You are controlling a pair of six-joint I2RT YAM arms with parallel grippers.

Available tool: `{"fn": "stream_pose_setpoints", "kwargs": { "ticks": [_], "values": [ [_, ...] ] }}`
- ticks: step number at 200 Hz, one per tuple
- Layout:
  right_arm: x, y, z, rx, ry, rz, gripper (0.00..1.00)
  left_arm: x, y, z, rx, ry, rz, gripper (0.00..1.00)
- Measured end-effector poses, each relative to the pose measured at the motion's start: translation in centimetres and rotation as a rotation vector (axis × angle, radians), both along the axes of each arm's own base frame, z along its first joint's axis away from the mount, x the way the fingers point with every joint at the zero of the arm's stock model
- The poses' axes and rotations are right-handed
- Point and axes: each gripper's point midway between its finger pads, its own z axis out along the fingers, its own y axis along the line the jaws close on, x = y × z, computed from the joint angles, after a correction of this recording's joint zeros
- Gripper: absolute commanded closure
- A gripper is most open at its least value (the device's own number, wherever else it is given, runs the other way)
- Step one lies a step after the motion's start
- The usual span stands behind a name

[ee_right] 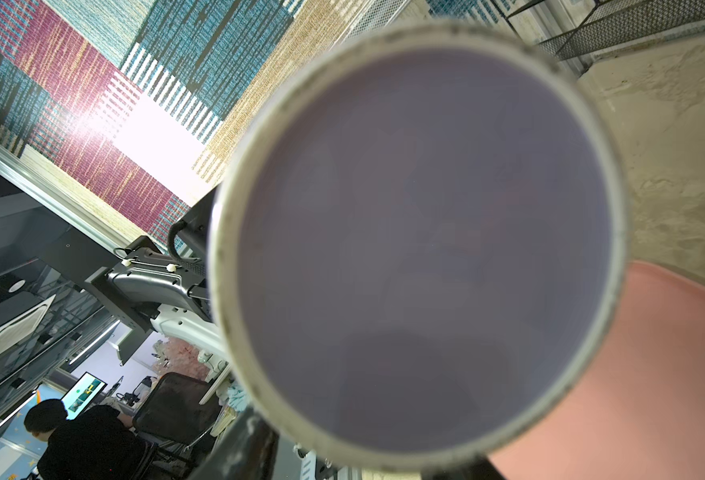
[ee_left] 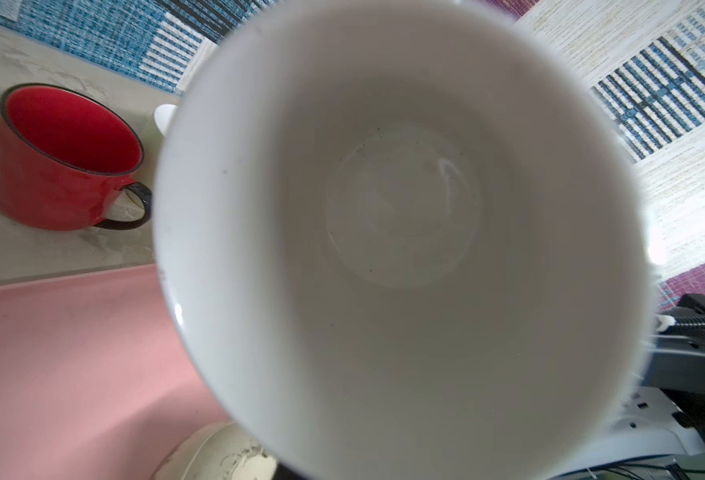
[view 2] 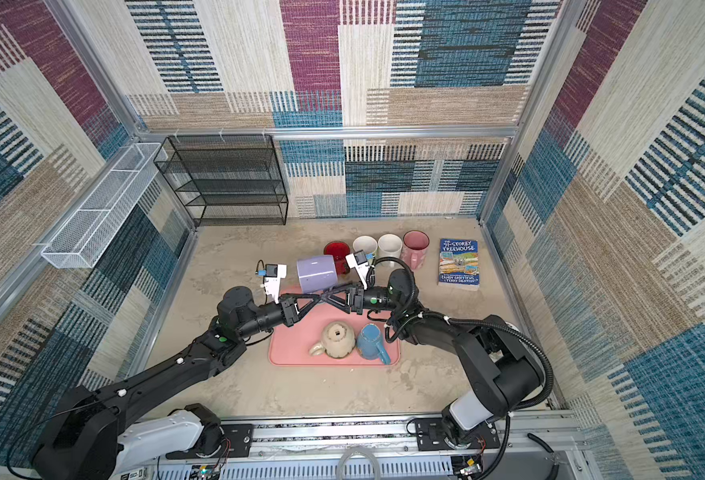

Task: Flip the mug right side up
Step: 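Grasp the purple mug's rim with the left gripper while the right holds it, then turn the purple mug upright with the left gripper while the right releases and withdraws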

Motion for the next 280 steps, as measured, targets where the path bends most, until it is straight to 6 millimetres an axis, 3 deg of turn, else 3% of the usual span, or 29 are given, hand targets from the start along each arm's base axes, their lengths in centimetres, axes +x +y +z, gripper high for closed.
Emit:
{"fn": "stream_pose_setpoints", "kwargs": {
  "ticks": [47, 87, 123, 169, 280],
  "values": [
    [0.1, -0.6, -0.5, -0.041, -0.017, -0.028, 0.39, -0.1, 1.7, -0.2, 0.055, -0.007, 0.076, 1.00],
    [-0.1, -1.3, -0.6, -0.089, -0.070, -0.076, 0.26, -0.2, 3.7, -1.8, 0.159, 0.059, 0.163, 1.00],
    [-0.2, -2.1, -0.9, -0.129, -0.101, -0.135, 0.23, -0.2, 5.5, -2.9, 0.282, 0.110, 0.224, 1.00],
    [0.2, -3.4, -1.0, -0.183, -0.126, -0.233, 0.22, 0.5, 7.6, -2.4, 0.474, 0.154, 0.295, 1.00],
    [1.7, -5.7, -5.9, -0.345, -0.048, -0.405, 0.22, 3.1, 11.3, -5.2, 0.881, 0.317, 0.369, 1.00]
  ]
}}
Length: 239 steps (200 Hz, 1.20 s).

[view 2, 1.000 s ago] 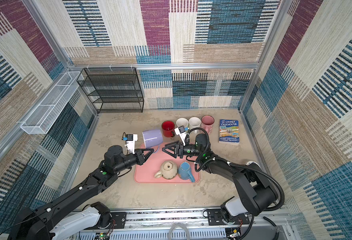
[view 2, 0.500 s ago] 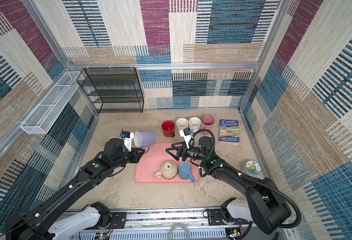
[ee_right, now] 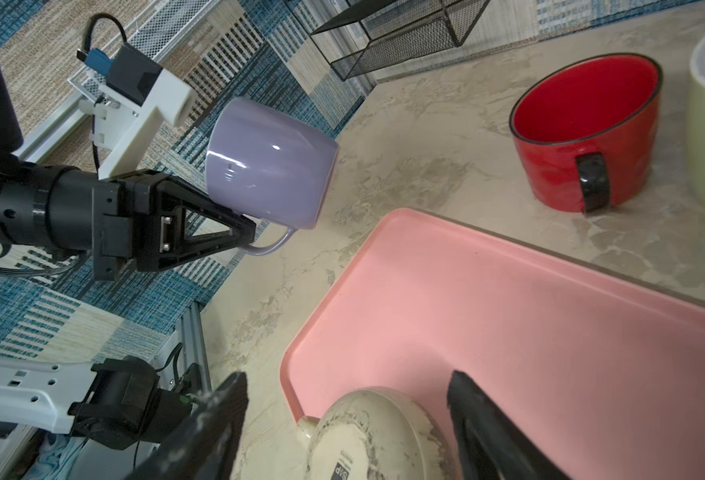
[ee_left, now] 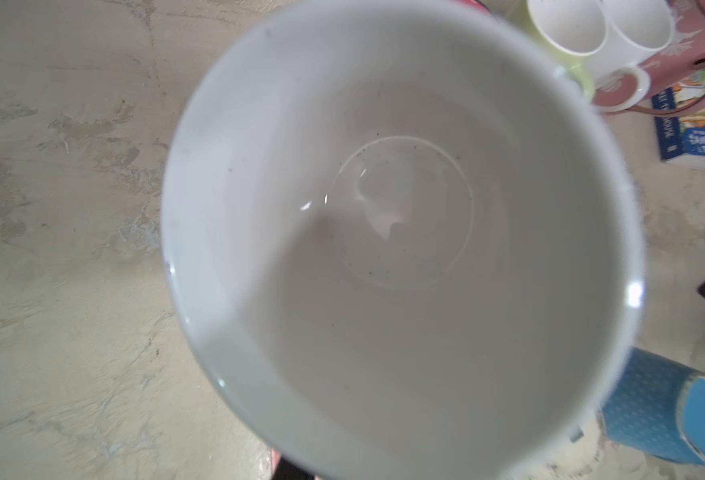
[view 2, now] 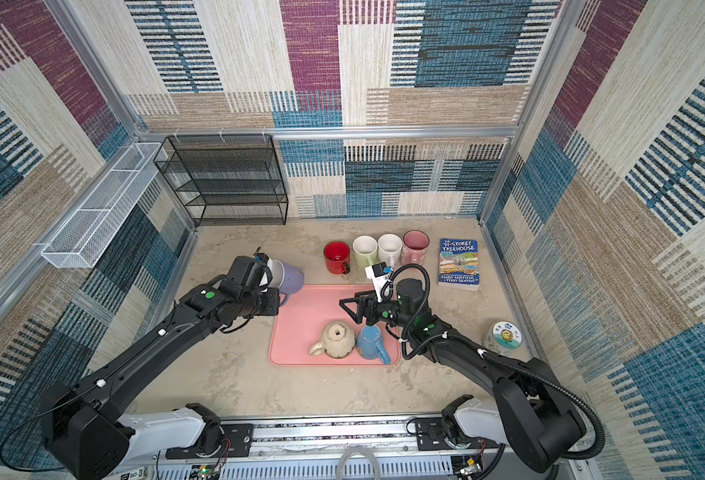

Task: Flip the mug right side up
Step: 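Turn the purple mug upright with the left gripper while the right releases and withdraws, then lower the purple mug beside the red mug and open the left gripper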

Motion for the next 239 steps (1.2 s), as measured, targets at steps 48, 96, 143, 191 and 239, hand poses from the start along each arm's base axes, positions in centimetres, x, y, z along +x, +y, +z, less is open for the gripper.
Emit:
{"fn": "stream_pose_setpoints", "kwargs": {
  "ticks": [48, 96, 143, 191, 239],
  "values": [
    [0.2, -0.7, 0.0, -0.013, -0.018, -0.045, 0.22, 2.4, 1.0, -1.2, 0.068, 0.053, 0.037, 1.00],
    [0.7, -1.6, 0.0, -0.030, -0.030, -0.109, 0.22, 5.2, 1.5, -2.8, 0.120, 0.098, 0.071, 1.00],
    [1.2, -2.0, -0.7, -0.049, -0.019, -0.144, 0.22, 7.7, 1.2, -4.5, 0.163, 0.133, 0.092, 1.00],
    [1.6, -2.2, -1.7, -0.070, 0.001, -0.161, 0.22, 10.4, 0.2, -5.8, 0.184, 0.158, 0.086, 1.00],
    [1.6, -2.3, -2.1, -0.076, 0.006, -0.169, 0.22, 13.0, -0.5, -6.3, 0.212, 0.149, 0.090, 1.00]
  ]
}}
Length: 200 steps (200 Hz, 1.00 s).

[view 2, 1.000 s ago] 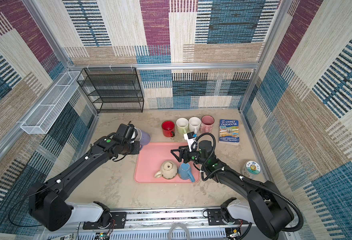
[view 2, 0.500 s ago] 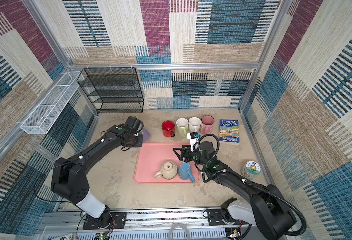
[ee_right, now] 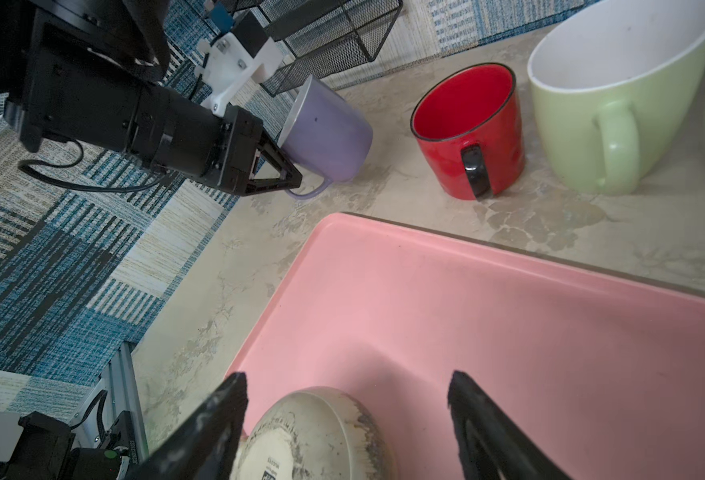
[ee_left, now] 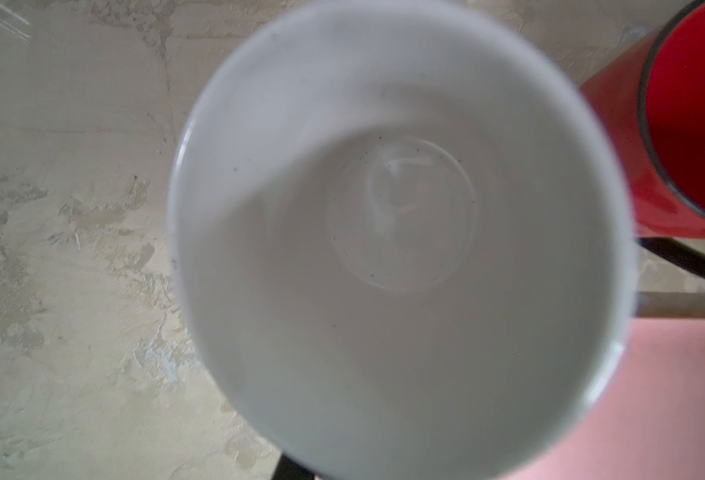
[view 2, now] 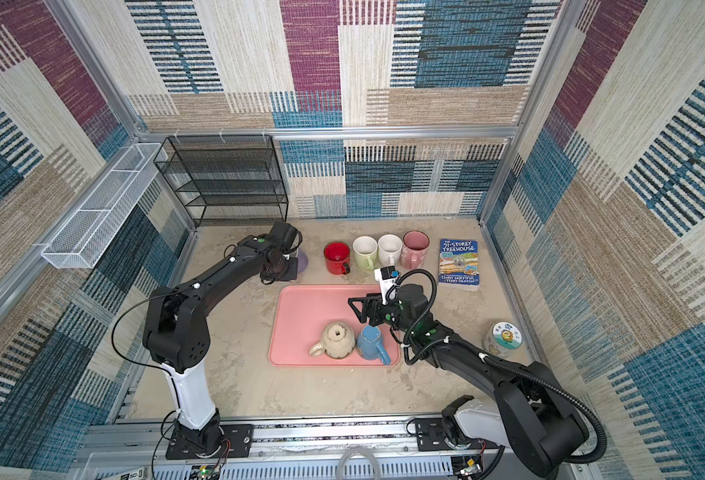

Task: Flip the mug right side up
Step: 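Lower the purple mug beside the red mug and open the left gripper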

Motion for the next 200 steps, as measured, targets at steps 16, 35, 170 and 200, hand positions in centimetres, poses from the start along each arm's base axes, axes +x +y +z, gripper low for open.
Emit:
{"fn": "stream_pose_setpoints", "kwargs": {
  "ticks": [16, 35, 170, 200],
  "values": [
    [0.0, 0.0, -0.1, -0.001, 0.002, -0.001, 0.22, 0.5, -0.2, -0.4, 0.009, 0.005, 0.001, 1.00],
    [0.1, -0.2, -0.2, -0.006, 0.003, -0.011, 0.22, 0.9, -0.5, -0.7, 0.029, 0.012, -0.001, 1.00],
    [0.0, -0.7, 0.3, -0.004, -0.019, -0.034, 0.21, 2.2, -3.6, -3.1, 0.124, 0.032, -0.051, 1.00],
    [0.0, -0.7, 0.6, 0.000, -0.026, -0.035, 0.21, 2.0, -4.4, -3.6, 0.133, 0.039, -0.068, 1.00]
  ]
}}
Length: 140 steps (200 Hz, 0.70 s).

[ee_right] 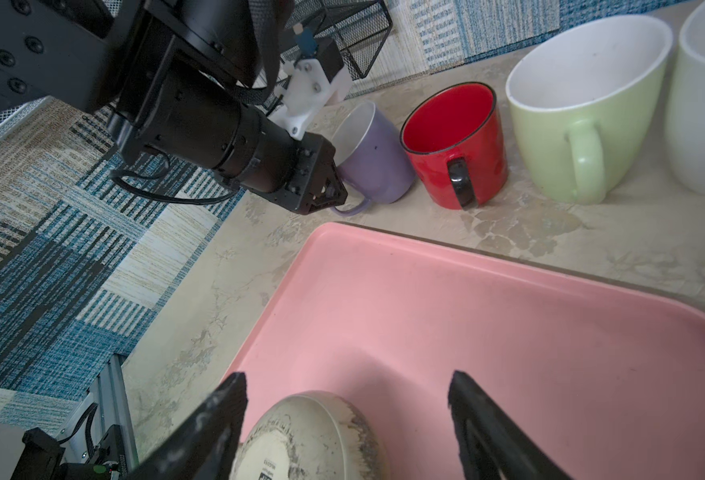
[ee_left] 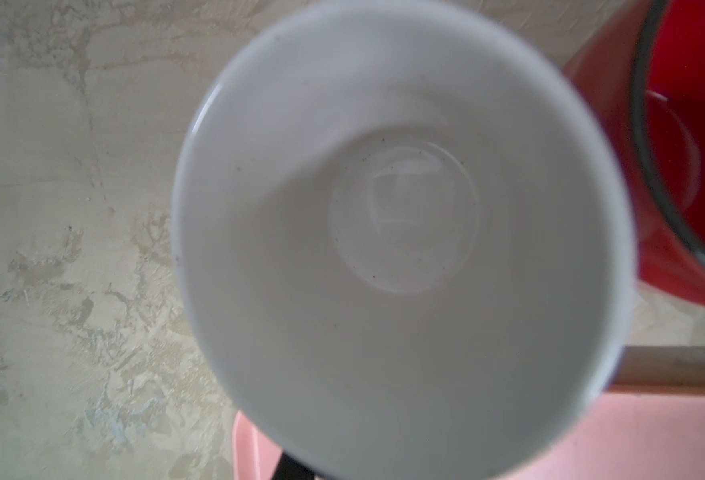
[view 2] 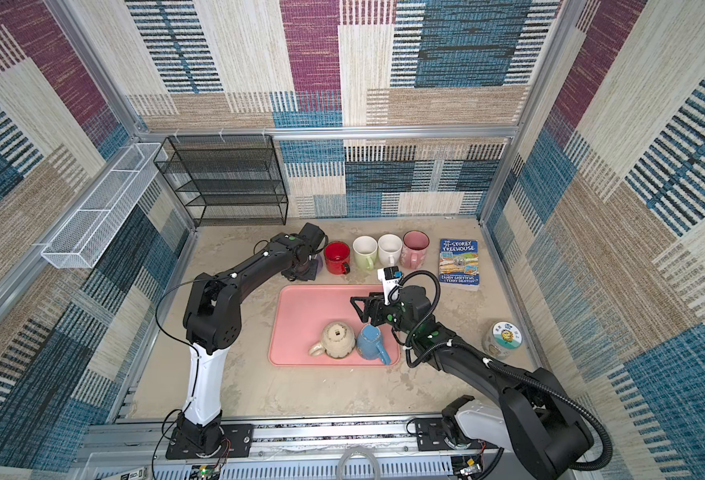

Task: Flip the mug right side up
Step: 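Lower the purple mug beside the red mug and open the left gripper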

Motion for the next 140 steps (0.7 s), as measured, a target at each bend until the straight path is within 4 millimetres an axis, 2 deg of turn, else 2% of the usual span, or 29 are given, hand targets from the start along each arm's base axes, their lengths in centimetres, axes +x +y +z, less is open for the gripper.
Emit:
{"fn": "stream_pose_setpoints", "kwargs": {
  "ticks": [68, 106, 140],
  "values": [
    [-0.12, -0.14, 0.17, 0.002, -0.007, -0.004, 0.21, 0.05, -0.01, -0.39, 0.042, -0.007, -0.002, 1.00],
    [-0.17, -0.17, 0.12, 0.002, -0.006, -0.004, 0.21, -0.05, -0.21, -0.45, 0.049, -0.008, -0.006, 0.79],
    [-0.19, -0.18, 0.09, 0.002, -0.006, -0.004, 0.21, 0.12, -0.77, -0.27, 0.042, -0.019, -0.014, 0.72]
  ]
}}
